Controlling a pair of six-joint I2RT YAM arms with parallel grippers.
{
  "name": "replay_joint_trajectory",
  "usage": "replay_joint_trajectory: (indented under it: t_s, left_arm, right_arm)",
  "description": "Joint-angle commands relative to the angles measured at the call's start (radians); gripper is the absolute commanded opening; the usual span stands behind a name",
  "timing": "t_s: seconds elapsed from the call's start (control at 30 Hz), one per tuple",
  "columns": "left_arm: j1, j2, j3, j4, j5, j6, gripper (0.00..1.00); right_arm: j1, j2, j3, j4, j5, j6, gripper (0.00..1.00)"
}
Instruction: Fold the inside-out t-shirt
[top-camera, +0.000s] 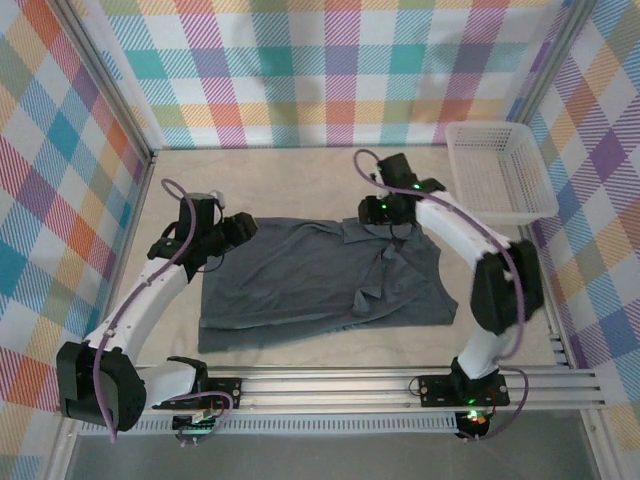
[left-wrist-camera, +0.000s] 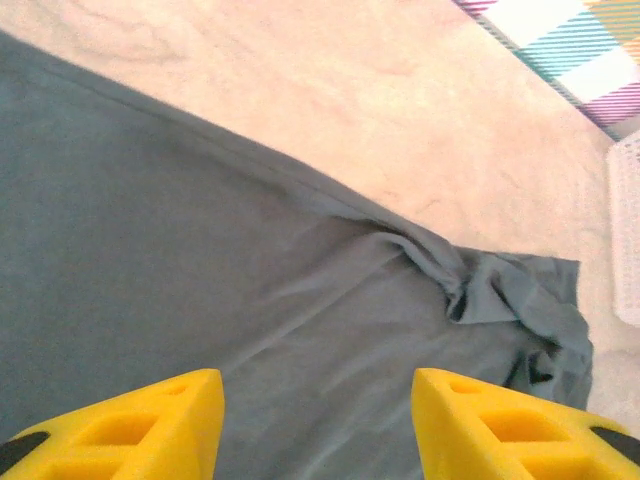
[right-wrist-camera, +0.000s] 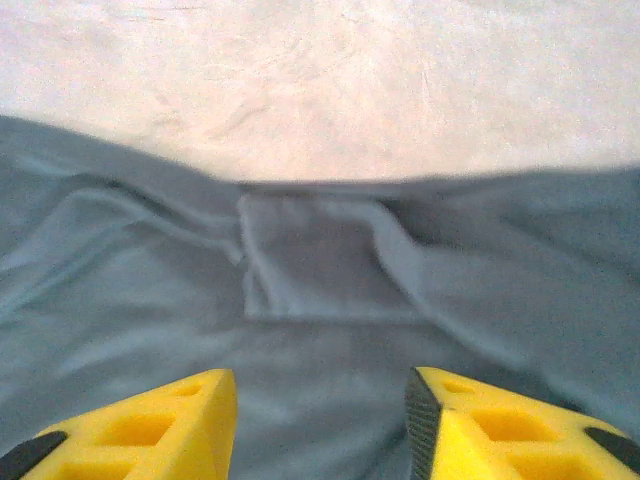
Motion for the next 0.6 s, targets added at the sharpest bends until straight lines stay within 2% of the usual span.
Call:
replay_joint_trajectory:
  t_s: [0.0, 0.1, 0.2, 0.23, 0.37, 0.4, 0.57]
  left_arm:
    - [-0.014, -0.039, 0.008, -0.091, -0.001, 0.052, 0.55]
    - [-0.014, -0.074, -0.024, -0.112, -0.015, 0.05, 0.57]
    - [-0.014, -0.085, -0.046, -0.122, -0.031, 0.041, 0.59]
    - [-0.014, -0.084, -0.052, -0.123, -0.034, 0.039, 0.59]
    - [-0.014, -0.077, -0.064, -0.113, -0.038, 0.022, 0.61]
    - [-0.014, -0.073, -0.062, -0.115, -0.04, 0.022, 0.61]
    - [-0.014, -0.061, -0.044, -0.116, -0.041, 0.023, 0.62]
  right_arm:
    - [-0.005, 0.125, 0.096, -0.052, 0.139, -0.111, 0.54]
    - [-0.006, 0.214, 0.147, -0.058, 0.152, -0.113, 0.54]
    - [-0.007, 0.26, 0.149, -0.053, 0.165, -0.103, 0.49]
    - [-0.007, 0.266, 0.144, -0.045, 0.165, -0.101, 0.46]
    - [-0.007, 0.269, 0.15, -0.042, 0.164, -0.095, 0.07]
    - [-0.007, 0.261, 0.156, -0.044, 0.172, -0.094, 0.01]
    - [-0.014, 0.222, 0.244, 0.02, 0.218, -0.137, 0.0]
